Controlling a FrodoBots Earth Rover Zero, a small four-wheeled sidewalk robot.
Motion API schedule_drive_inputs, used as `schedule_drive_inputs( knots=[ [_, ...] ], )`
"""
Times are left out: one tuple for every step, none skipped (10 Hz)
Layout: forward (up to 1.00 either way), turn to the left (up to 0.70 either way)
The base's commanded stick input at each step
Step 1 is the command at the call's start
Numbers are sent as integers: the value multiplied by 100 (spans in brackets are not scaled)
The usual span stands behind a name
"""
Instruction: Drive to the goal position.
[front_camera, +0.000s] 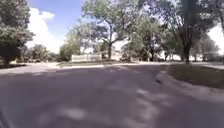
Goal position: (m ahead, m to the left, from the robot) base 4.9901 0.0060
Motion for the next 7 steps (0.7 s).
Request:
schedule_drive_inputs(
  knots=[
    [100, 0],
    [100, 0],
    [100, 0],
    [100, 0],
    [100, 0],
    [100, 0],
    [100, 0]
  ],
)
